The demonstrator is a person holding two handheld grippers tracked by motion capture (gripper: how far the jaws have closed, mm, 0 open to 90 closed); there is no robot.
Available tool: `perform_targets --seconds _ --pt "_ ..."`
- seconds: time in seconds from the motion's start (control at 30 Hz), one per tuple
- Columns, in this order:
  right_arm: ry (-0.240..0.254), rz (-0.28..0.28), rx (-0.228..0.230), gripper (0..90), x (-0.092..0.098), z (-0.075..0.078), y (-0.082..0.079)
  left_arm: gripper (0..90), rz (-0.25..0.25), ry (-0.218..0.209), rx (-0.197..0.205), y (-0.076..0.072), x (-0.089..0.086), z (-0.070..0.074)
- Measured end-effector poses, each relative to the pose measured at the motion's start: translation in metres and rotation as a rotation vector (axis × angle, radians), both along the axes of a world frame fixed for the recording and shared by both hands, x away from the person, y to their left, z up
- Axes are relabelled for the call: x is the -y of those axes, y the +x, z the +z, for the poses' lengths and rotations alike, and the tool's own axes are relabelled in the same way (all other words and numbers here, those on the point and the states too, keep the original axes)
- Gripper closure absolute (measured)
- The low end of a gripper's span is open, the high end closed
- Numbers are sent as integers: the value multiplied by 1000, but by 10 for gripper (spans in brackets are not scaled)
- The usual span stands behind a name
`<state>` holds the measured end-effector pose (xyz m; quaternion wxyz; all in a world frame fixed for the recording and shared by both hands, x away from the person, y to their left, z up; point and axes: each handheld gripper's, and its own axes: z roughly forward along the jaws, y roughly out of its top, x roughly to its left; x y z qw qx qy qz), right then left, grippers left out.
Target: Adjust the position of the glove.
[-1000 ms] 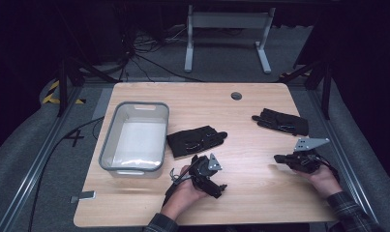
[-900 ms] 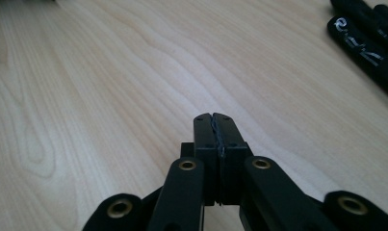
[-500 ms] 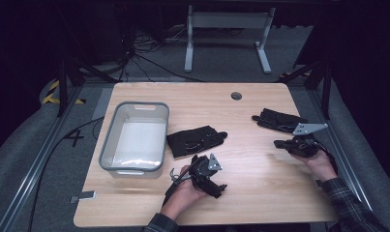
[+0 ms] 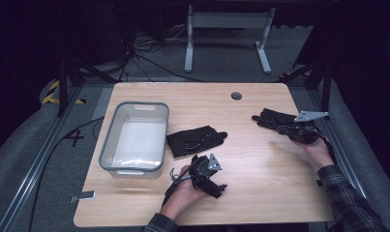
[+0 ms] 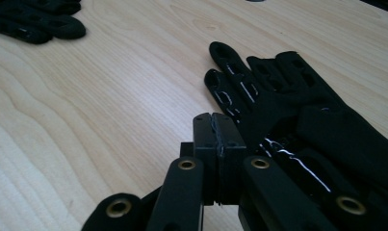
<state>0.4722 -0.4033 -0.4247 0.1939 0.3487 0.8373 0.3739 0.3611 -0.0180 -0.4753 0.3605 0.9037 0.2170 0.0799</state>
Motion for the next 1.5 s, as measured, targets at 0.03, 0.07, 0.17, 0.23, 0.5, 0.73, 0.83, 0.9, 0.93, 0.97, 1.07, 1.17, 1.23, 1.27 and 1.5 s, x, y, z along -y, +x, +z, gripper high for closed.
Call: perform_targets --seconds 0.03,0.07,0.17,0.23,0.5,0.73,0.83,0.9,0.93,0.97,1.07,1.17,1.23,1.27,1.5 --pt "1 -5 -1 900 1 0 2 2 0 0 0 0 0 0" --pt "-1 -10 1 900 3 -1 4 2 0 0 0 0 0 0" --pt "-8 -29 8 900 7 -1 9 2 0 0 0 0 0 0" --pt "-2 -42 2 900 10 -3 14 2 -1 0 -1 0 0 0" --pt "-28 -73 -14 900 15 -12 30 2 1 1 -5 0 0 0" --pt "-47 -86 -50 900 18 -22 38 2 1 1 -5 0 0 0" --pt "-56 -85 -52 900 16 -25 38 2 1 1 -5 0 0 0" --pt "-55 -78 -57 900 16 -25 37 2 1 1 -5 0 0 0" --pt "-58 -72 -59 900 15 -24 36 2 1 1 -5 0 0 0" --pt "-62 -67 -60 900 14 -24 35 2 1 1 -5 0 0 0" --pt "-68 -48 -66 900 10 -24 31 2 1 1 -5 0 0 0" --pt "-75 -25 -71 900 6 -23 27 2 1 1 -5 0 0 0" --pt "-83 -8 -71 900 3 -23 24 2 1 1 -5 0 0 0" --pt "-84 -2 -71 900 2 -23 22 2 1 1 -5 0 0 0" --pt "-94 44 -85 900 -5 -22 8 2 1 1 -5 0 0 0"
